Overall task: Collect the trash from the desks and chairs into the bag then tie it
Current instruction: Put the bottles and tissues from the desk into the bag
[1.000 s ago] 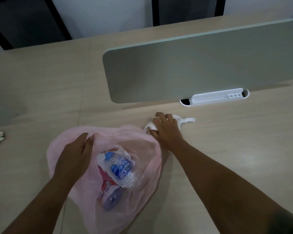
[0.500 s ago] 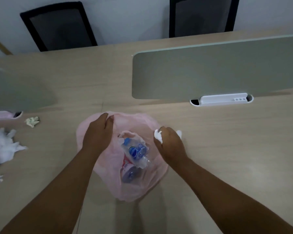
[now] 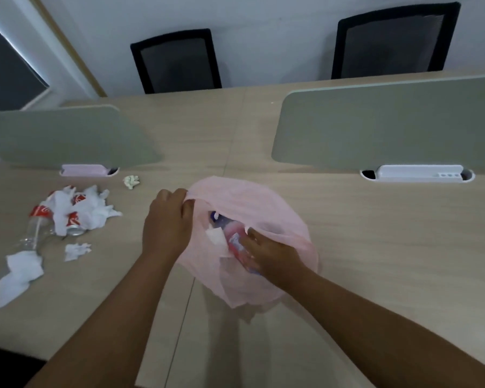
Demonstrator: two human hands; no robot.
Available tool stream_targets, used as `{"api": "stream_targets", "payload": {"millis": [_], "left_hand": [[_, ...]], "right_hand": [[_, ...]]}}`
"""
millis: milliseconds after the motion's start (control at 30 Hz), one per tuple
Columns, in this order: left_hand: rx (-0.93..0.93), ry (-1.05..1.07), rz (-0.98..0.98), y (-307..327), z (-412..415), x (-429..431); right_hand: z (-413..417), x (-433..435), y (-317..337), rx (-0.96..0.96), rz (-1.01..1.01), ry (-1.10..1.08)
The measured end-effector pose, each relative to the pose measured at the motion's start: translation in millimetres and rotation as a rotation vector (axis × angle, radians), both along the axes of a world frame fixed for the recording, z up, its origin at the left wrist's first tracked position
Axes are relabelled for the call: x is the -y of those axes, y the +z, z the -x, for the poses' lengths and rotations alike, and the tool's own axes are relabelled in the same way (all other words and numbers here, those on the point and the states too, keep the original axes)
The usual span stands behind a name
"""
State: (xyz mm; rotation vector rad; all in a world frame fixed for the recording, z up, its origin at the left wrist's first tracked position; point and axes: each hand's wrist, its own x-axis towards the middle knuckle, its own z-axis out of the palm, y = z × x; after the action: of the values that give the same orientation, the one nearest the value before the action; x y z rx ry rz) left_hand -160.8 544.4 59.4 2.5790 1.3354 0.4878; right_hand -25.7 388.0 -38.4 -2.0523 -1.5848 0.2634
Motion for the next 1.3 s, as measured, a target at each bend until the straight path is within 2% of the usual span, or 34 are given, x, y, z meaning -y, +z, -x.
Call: {"api": "stream_targets", "payload": {"millis": [67,133,200,267,300,367,400,467,567,633,667,700,767,867,1000,1067,1167,1233,1300], "left_hand": [[0.001,0.02,-0.023,0,12,-5],[0.017,0.048,0.009,1,18,-6],[0.045,0.056,0.025,1,17,-6],[0.047,0.06,0.031,5,12,-4],[0.016,0.079,0.01,7,11,-2],[-0.093,0.151,-0.038,14,10,-3],[-0.138,0.177,-0.032,20,9,-5],[-0.125,0.2,0.041,27,3,-18],[0.199,0.231,0.44,44,-28,-39],[0.358,0.165,0.72,53,-58,-37],[0.401,0.121,0.779,55,-72,-34],[0.437,0.075,0.793,56,-86,-28],[0.463,-0.025,0.678,55,-105,-13],[0.394,-0.255,0.541,41,-119,25],[0.269,-0.488,0.629,11,-118,90],[0.226,-0.581,0.687,-5,-113,118],[0.139,-0.725,0.714,-33,-99,156],[0.07,-0.841,0.676,-53,-90,177],[-0.006,-0.962,0.574,-75,-82,198]], "right_hand": [[7,20,-16,0.427,-0.382,-0.081],[3,29,-20,0.558,-0.472,-0.217],[-10,29,-18,0.511,-0.325,-0.479],[-29,27,-13,0.303,-0.069,-0.657],[-39,28,-7,0.134,0.013,-0.691],[-60,31,12,-0.222,-0.024,-0.799],[-70,32,23,-0.279,-0.066,-0.871],[-87,38,44,-0.151,-0.088,-0.874],[-97,53,74,0.017,0.057,-0.788],[-103,69,88,0.063,-0.045,-0.908],[-105,78,94,0.073,-0.073,-0.952],[-104,87,97,0.069,-0.054,-0.958],[-104,108,98,0.03,0.007,-0.948],[-96,151,87,-0.046,-0.053,-1.12],[-62,212,61,-0.319,-0.086,-1.371],[-32,240,50,-0.353,0.007,-1.426],[27,279,45,-0.156,0.344,-1.377],[70,303,45,-0.043,0.522,-1.328],[108,320,42,-0.008,0.678,-1.308]]}}
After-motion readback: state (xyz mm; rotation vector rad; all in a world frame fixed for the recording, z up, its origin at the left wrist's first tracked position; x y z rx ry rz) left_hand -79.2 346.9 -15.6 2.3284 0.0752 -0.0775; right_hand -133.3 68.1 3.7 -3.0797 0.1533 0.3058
